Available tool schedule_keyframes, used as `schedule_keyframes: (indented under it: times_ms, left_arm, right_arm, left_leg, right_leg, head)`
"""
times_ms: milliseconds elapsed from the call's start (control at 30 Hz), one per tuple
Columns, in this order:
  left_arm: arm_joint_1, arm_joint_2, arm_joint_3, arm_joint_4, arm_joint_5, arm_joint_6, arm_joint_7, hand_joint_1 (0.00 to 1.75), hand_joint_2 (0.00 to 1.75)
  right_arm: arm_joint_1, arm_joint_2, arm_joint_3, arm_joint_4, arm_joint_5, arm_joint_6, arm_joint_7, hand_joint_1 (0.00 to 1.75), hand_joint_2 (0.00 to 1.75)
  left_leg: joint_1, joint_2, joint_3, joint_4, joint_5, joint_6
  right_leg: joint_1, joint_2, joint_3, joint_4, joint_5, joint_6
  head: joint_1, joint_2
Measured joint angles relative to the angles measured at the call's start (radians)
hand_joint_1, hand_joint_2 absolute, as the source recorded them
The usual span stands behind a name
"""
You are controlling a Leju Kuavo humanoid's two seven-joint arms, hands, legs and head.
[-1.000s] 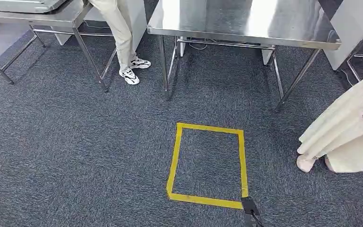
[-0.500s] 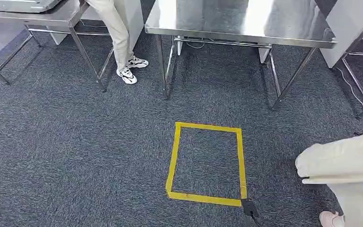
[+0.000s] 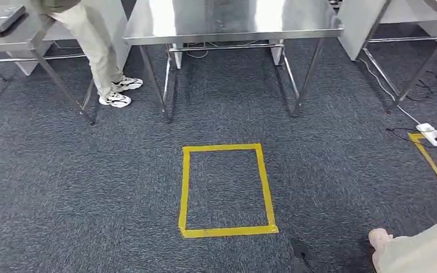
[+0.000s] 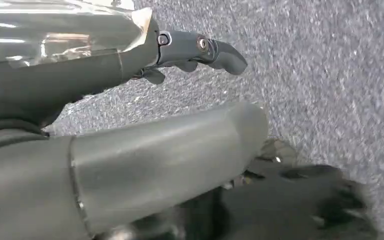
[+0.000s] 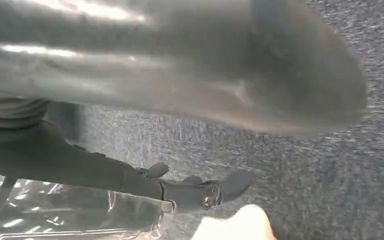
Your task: Take the parts from the cabinet and place them on the table.
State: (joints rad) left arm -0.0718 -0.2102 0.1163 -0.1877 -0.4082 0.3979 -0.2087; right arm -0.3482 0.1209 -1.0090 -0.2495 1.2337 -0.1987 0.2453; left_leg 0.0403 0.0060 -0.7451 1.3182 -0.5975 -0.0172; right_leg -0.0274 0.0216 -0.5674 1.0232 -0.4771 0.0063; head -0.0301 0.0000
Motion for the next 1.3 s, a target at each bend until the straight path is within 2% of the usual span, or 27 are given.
schedule_keyframes:
  times_ms: [33, 100, 133, 167, 200, 233, 300, 333, 367, 400, 467, 500, 533, 567, 633, 667, 700, 833, 867, 900, 933, 1000, 1067, 1133, 1167, 1200, 1300]
  left_arm:
    - [0.001, 0.000, 0.000, 0.000, 0.000, 0.000, 0.000, 0.00, 0.00]
    - [0.001, 0.000, 0.000, 0.000, 0.000, 0.000, 0.000, 0.00, 0.00]
    - [0.001, 0.001, 0.000, 0.000, -0.001, 0.000, 0.000, 0.00, 0.00]
    - [0.000, 0.002, 0.000, 0.000, -0.002, 0.001, 0.000, 0.00, 0.00]
    - [0.001, 0.004, 0.000, 0.000, -0.002, 0.001, 0.000, 0.00, 0.00]
    - [0.002, 0.002, 0.000, 0.000, -0.003, 0.003, -0.001, 0.00, 0.00]
    - [0.001, 0.001, 0.000, 0.000, -0.003, 0.003, -0.001, 0.00, 0.00]
    - [0.001, -0.002, 0.000, 0.000, -0.003, 0.003, -0.001, 0.00, 0.00]
    - [-0.002, -0.002, 0.000, 0.000, -0.003, 0.003, -0.001, 0.00, 0.00]
    - [-0.001, -0.003, 0.000, 0.000, -0.003, 0.003, -0.001, 0.00, 0.00]
    - [-0.001, -0.003, 0.000, 0.000, -0.005, 0.000, -0.001, 0.00, 0.00]
    - [0.000, -0.002, 0.000, 0.000, -0.005, 0.000, -0.001, 0.00, 0.00]
    - [0.001, -0.001, 0.000, 0.000, -0.005, 0.000, -0.001, 0.00, 0.00]
    - [0.001, -0.001, 0.000, 0.000, -0.006, 0.000, -0.001, 0.00, 0.00]
    - [-0.001, -0.002, 0.000, 0.000, -0.011, 0.000, -0.001, 0.00, 0.00]
    - [-0.002, -0.002, 0.000, 0.000, -0.011, 0.000, -0.001, 0.00, 0.00]
    - [-0.003, -0.002, 0.000, 0.000, -0.012, 0.001, 0.000, 0.00, 0.00]
    - [-0.005, -0.003, 0.000, 0.000, -0.013, 0.011, 0.009, 0.00, 0.00]
    - [-0.006, -0.003, 0.000, 0.000, -0.014, 0.012, 0.010, 0.00, 0.00]
    - [-0.005, -0.004, 0.000, 0.000, -0.014, 0.013, 0.010, 0.00, 0.00]
    - [-0.003, -0.004, 0.000, 0.000, -0.017, 0.013, 0.012, 0.00, 0.00]
    - [0.001, -0.003, 0.000, 0.001, -0.021, 0.013, 0.017, 0.00, 0.00]
    - [0.003, -0.002, -0.001, 0.001, -0.025, 0.013, 0.026, 0.00, 0.00]
    - [0.002, -0.001, -0.002, 0.001, -0.031, 0.013, 0.029, 0.00, 0.00]
    - [0.001, -0.001, -0.002, 0.001, -0.031, 0.013, 0.029, 0.00, 0.00]
    - [-0.001, -0.002, -0.003, 0.001, -0.031, 0.012, 0.031, 0.00, 0.00]
    - [-0.001, -0.004, -0.007, 0.001, -0.031, 0.012, 0.027, 0.00, 0.00]
  right_arm:
    - [0.002, 0.000, 0.002, 0.000, 0.000, 0.001, 0.001, 0.00, 0.00]
    - [0.002, -0.003, 0.004, 0.000, 0.000, 0.003, 0.005, 0.00, 0.00]
    - [0.000, -0.002, 0.006, 0.000, 0.001, 0.003, 0.006, 0.00, 0.00]
    - [0.000, 0.001, 0.008, 0.000, 0.001, 0.003, 0.006, 0.00, 0.00]
    - [-0.002, 0.004, 0.010, -0.001, 0.001, 0.003, 0.006, 0.00, 0.00]
    - [-0.004, 0.006, 0.012, -0.002, 0.000, 0.003, 0.007, 0.00, 0.00]
    - [-0.004, 0.006, 0.013, -0.002, -0.001, 0.005, 0.007, 0.00, 0.00]
    - [-0.004, 0.002, 0.013, -0.002, -0.001, 0.004, 0.008, 0.00, 0.00]
    - [-0.003, 0.002, 0.013, -0.002, -0.001, 0.004, 0.008, 0.00, 0.00]
    - [-0.006, 0.000, 0.013, -0.002, -0.001, 0.004, 0.009, 0.00, 0.00]
    - [-0.010, 0.000, 0.015, -0.003, -0.002, 0.005, 0.009, 0.00, 0.00]
    - [-0.008, -0.001, 0.018, -0.003, -0.004, 0.005, 0.009, 0.00, 0.00]
    - [-0.004, -0.001, 0.019, -0.002, -0.005, 0.005, 0.008, 0.00, 0.00]
    - [-0.002, -0.002, 0.020, -0.002, -0.006, 0.005, 0.008, 0.00, 0.00]
    - [-0.002, -0.006, 0.020, -0.003, -0.010, 0.005, 0.007, 0.00, 0.00]
    - [-0.004, -0.006, 0.021, -0.003, -0.011, 0.005, 0.006, 0.00, 0.00]
    - [-0.007, -0.003, 0.023, -0.003, -0.013, 0.006, 0.005, 0.00, 0.00]
    - [0.001, -0.010, 0.028, -0.003, -0.015, 0.006, 0.005, 0.00, 0.00]
    - [0.001, -0.010, 0.029, -0.003, -0.016, 0.006, 0.005, 0.00, 0.00]
    - [-0.001, -0.010, 0.030, -0.003, -0.016, 0.006, 0.005, 0.00, 0.00]
    - [-0.001, -0.009, 0.031, -0.003, -0.016, 0.008, 0.005, 0.00, 0.00]
    - [0.002, -0.007, 0.032, -0.003, -0.017, 0.011, 0.005, 0.00, 0.00]
    - [0.007, -0.010, 0.033, -0.003, -0.017, 0.018, 0.005, 0.00, 0.00]
    - [0.007, -0.012, 0.035, -0.003, -0.017, 0.020, 0.005, 0.00, 0.00]
    - [0.007, -0.011, 0.036, -0.003, -0.017, 0.020, 0.005, 0.00, 0.00]
    - [0.007, -0.013, 0.036, -0.003, -0.017, 0.020, 0.005, 0.00, 0.00]
    - [0.005, -0.016, 0.037, -0.003, -0.022, 0.021, 0.005, 0.00, 0.00]
  left_leg:
    - [-0.004, -0.001, 0.005, 0.002, 0.008, 0.009]
    - [-0.018, -0.016, 0.078, -0.119, 0.073, 0.040]
    - [-0.026, -0.042, 0.131, -0.212, 0.111, 0.060]
    - [-0.030, -0.099, 0.164, -0.273, 0.114, 0.084]
    - [-0.038, -0.100, 0.166, -0.273, 0.122, 0.086]
    - [-0.040, -0.086, 0.168, -0.277, 0.123, 0.086]
    - [-0.047, -0.065, 0.169, -0.284, 0.125, 0.087]
    - [-0.033, -0.045, 0.177, -0.311, 0.137, 0.081]
    - [-0.038, -0.035, 0.184, -0.323, 0.146, 0.075]
    - [-0.038, -0.023, 0.182, -0.328, 0.149, 0.081]
    - [-0.040, 0.010, 0.178, -0.328, 0.150, 0.083]
    - [-0.041, 0.026, 0.175, -0.327, 0.150, 0.083]
    - [-0.040, 0.041, 0.173, -0.327, 0.151, 0.082]
    - [-0.040, 0.054, 0.172, -0.327, 0.151, 0.081]
    - [-0.038, 0.079, 0.172, -0.323, 0.150, 0.076]
    - [-0.039, 0.090, 0.172, -0.316, 0.148, 0.069]
    - [-0.048, 0.100, 0.168, -0.308, 0.140, 0.059]
    - [-0.044, 0.138, 0.174, -0.302, 0.141, 0.042]
    - [-0.036, 0.099, 0.168, -0.290, 0.125, 0.030]
    - [-0.030, 0.042, 0.153, -0.249, 0.083, 0.026]
    - [-0.028, 0.014, 0.129, -0.187, 0.039, 0.022]
    - [-0.028, -0.004, 0.073, -0.051, -0.025, 0.019]
    - [-0.027, -0.006, 0.080, -0.053, -0.001, 0.022]
    - [-0.022, -0.018, 0.166, -0.207, 0.082, 0.024]
    - [-0.017, -0.055, 0.208, -0.287, 0.094, 0.024]
    - [-0.025, -0.093, 0.210, -0.284, 0.083, 0.018]
    - [-0.038, -0.066, 0.208, -0.290, 0.096, 0.043]
  right_leg:
    - [0.006, 0.013, -0.001, 0.000, 0.001, 0.001]
    - [0.017, 0.041, -0.001, 0.000, 0.003, -0.002]
    - [0.021, 0.055, 0.000, 0.000, 0.004, -0.001]
    - [0.014, 0.067, 0.000, -0.001, 0.005, 0.001]
    - [0.030, 0.073, -0.004, -0.001, 0.009, 0.008]
    - [0.013, 0.082, -0.007, -0.001, 0.010, 0.010]
    - [0.011, 0.104, -0.011, -0.006, 0.017, 0.021]
    - [0.026, 0.111, -0.022, -0.005, 0.018, 0.028]
    - [0.022, 0.058, -0.033, 0.018, 0.005, 0.025]
    - [0.026, 0.021, -0.056, 0.069, -0.025, 0.018]
    - [0.020, -0.003, -0.129, 0.215, -0.089, 0.013]
    - [0.017, -0.007, -0.155, 0.277, -0.108, 0.018]
    - [0.015, -0.010, -0.155, 0.286, -0.106, 0.027]
    - [0.011, -0.014, -0.131, 0.249, -0.088, 0.038]
    - [0.004, -0.042, -0.031, 0.080, -0.031, 0.061]
    - [0.003, -0.099, 0.027, -0.011, -0.011, 0.065]
    - [0.012, -0.119, 0.027, -0.022, -0.009, 0.055]
    - [0.004, -0.066, 0.008, -0.018, 0.003, 0.029]
    - [-0.005, -0.055, 0.013, -0.019, 0.009, 0.021]
    - [-0.005, -0.043, 0.007, -0.018, 0.015, 0.011]
    - [-0.004, -0.032, 0.002, -0.018, 0.019, 0.006]
    - [0.000, -0.005, -0.009, -0.016, 0.025, 0.002]
    - [0.001, 0.023, -0.018, -0.012, 0.031, 0.006]
    - [-0.003, 0.054, -0.023, -0.009, 0.036, 0.013]
    - [-0.003, 0.065, -0.024, -0.008, 0.039, 0.018]
    - [0.000, 0.072, -0.025, -0.013, 0.045, 0.028]
    - [0.003, 0.100, -0.037, -0.021, 0.060, 0.049]
  head:
    - [0.000, 0.000]
    - [0.000, 0.000]
    - [0.001, 0.000]
    - [0.001, 0.000]
    - [0.010, 0.000]
    - [0.004, 0.000]
    - [0.000, 0.000]
    - [0.002, 0.000]
    - [0.003, 0.000]
    - [0.011, 0.000]
    - [0.015, 0.000]
    - [0.015, 0.000]
    - [0.016, 0.000]
    - [0.016, 0.000]
    - [0.017, 0.000]
    - [0.018, 0.000]
    - [0.020, 0.000]
    - [0.013, 0.000]
    - [0.013, 0.000]
    - [0.010, 0.000]
    - [0.007, 0.000]
    - [0.007, 0.000]
    - [0.007, 0.000]
    - [0.007, 0.000]
    - [0.005, 0.000]
    - [0.005, 0.000]
    - [0.006, 0.000]
